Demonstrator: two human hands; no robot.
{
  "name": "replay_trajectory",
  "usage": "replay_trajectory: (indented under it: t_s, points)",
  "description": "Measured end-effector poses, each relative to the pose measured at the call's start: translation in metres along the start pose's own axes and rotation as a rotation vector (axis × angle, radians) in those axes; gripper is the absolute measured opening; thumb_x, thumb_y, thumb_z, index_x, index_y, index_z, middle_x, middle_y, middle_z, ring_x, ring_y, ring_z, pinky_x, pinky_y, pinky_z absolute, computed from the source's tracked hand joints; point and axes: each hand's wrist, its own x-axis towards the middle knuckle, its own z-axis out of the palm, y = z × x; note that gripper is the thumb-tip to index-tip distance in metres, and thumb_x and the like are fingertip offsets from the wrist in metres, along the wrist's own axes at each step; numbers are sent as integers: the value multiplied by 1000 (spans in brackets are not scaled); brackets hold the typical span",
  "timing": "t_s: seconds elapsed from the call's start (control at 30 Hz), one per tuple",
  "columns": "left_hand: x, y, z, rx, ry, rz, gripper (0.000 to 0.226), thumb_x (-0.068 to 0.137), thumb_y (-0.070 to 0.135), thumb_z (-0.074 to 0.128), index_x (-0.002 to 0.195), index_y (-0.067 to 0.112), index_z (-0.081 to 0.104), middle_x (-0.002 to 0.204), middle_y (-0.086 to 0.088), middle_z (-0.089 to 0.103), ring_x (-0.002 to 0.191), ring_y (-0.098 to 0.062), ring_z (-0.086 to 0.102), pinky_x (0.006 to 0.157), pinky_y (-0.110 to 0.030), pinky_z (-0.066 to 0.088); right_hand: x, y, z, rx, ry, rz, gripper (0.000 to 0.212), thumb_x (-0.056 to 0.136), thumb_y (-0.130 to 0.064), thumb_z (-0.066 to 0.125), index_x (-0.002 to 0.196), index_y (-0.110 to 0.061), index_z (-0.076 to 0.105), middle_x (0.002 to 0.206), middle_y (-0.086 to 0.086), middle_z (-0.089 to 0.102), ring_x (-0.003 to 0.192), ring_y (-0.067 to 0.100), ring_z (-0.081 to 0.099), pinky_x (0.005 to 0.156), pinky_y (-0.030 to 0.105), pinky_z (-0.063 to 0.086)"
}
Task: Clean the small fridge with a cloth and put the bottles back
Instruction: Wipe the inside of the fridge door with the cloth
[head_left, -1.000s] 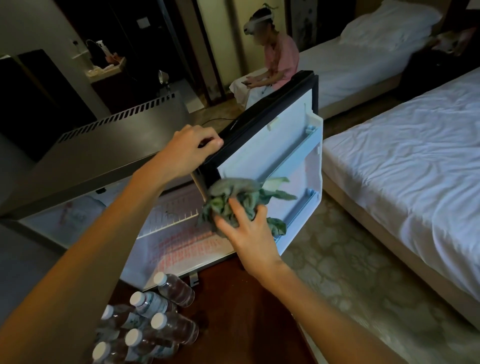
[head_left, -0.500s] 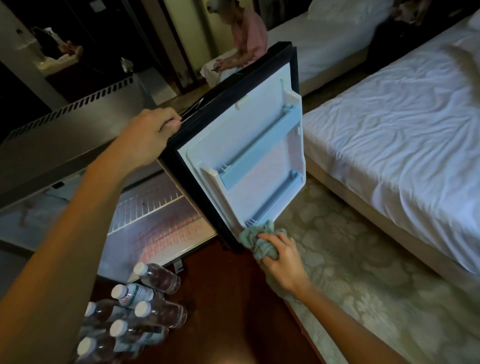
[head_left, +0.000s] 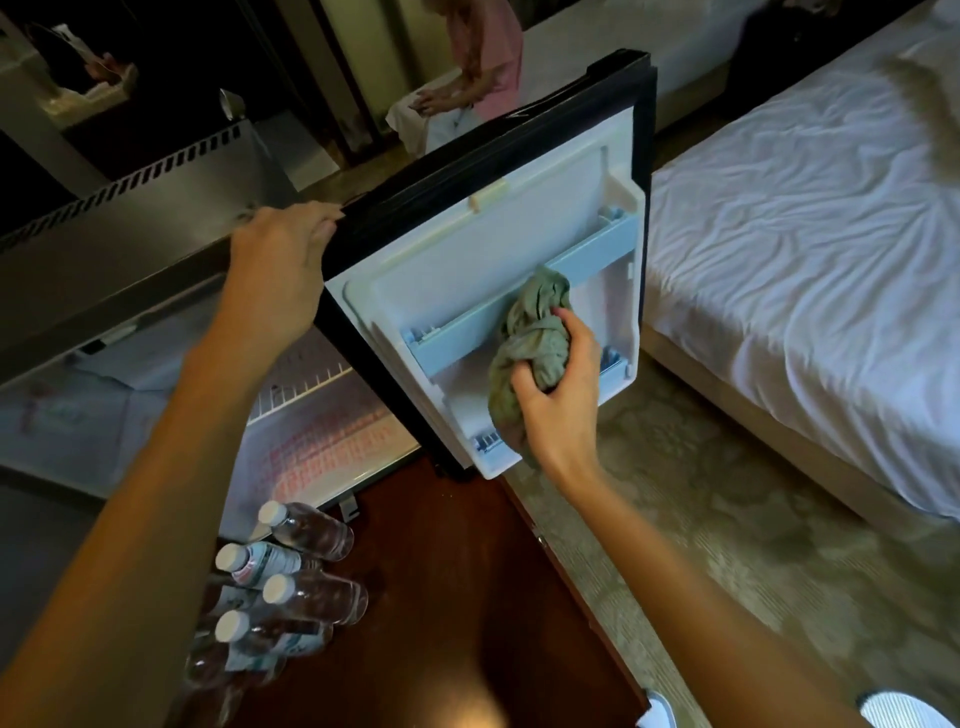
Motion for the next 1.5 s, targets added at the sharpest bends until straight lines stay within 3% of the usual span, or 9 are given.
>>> replay_trajectory:
  t_s: [0.27, 0.4, 0.5, 0.63, 0.9, 1.0, 1.13, 1.33, 1.5]
  points:
    - [-2, 10, -5, -2, -7, -7, 32, 105, 12, 42, 128, 3, 61, 125, -18, 64, 115, -31, 57, 98, -24, 38, -53, -6, 59, -276, -102, -79, 78, 84, -6, 69, 149, -30, 33, 145, 9, 18, 134, 26, 18, 104, 32, 27]
    - [0, 9, -3, -45, -8, -72, 32, 105, 14, 42, 128, 6, 62, 129, -14, 63, 118, -30, 55, 103, -29, 39, -67, 7, 63, -469, -249, -120, 77, 88, -9, 67, 151, -33, 30, 150, 8, 13, 135, 36, 17, 97, 47, 47]
    - [-1, 11, -1, -47, 11, -87, 32, 105, 14, 43, 129, 6, 63, 130, -12, 62, 120, -27, 52, 99, -17, 30, -67, 30, 54, -543, -385, 17, 79, 90, -11, 64, 153, -33, 22, 153, 6, 11, 140, 39, 11, 105, 54, 41]
    - [-3, 14, 0, -49, 34, -71, 32, 105, 12, 43, 128, 5, 63, 130, -13, 62, 120, -28, 53, 97, -12, 26, -62, 51, 32, -390, -318, 284, 65, 89, -15, 61, 147, -26, 34, 136, 6, 38, 129, 29, 34, 111, 49, 38]
    - [-45, 56, 12, 139, 430, 266, 16, 99, 12, 58, 102, 2, 70, 102, -13, 68, 97, -30, 58, 85, -35, 37, -16, -15, -27, 77, -58, 183, 48, 88, -7, 61, 128, -31, 50, 103, -11, 66, 90, 0, 66, 76, 19, 55]
    - [-62, 78, 45, 125, 278, 343, 14, 98, 11, 60, 106, 5, 70, 104, -10, 67, 96, -30, 60, 83, -39, 40, 4, -33, -52, 202, 29, 152, 31, 88, -17, 61, 119, -23, 57, 105, -2, 68, 98, 8, 66, 85, 26, 54]
    - [-72, 78, 89, 112, 161, 181, 31, 94, 20, 60, 122, 8, 63, 113, -8, 66, 104, -31, 60, 93, -40, 39, 14, -34, -84, 214, 113, 217, 21, 94, -17, 59, 114, -24, 55, 105, -2, 66, 95, 8, 66, 83, 29, 52]
    - [-82, 82, 123, 86, 294, 73, 29, 98, 17, 56, 123, 5, 64, 114, -8, 68, 104, -29, 62, 111, -47, 33, 47, -54, -103, -101, 98, -52, 28, 89, -7, 64, 113, -18, 54, 89, -8, 65, 76, -4, 62, 69, 15, 49]
    - [-88, 74, 131, 113, 478, 71, 23, 98, 11, 56, 114, 9, 72, 114, -1, 71, 114, -28, 61, 116, -49, 25, 92, -85, -104, -669, 108, -494, 47, 79, -22, 65, 125, -25, 59, 123, 3, 48, 114, 23, 49, 97, 47, 46]
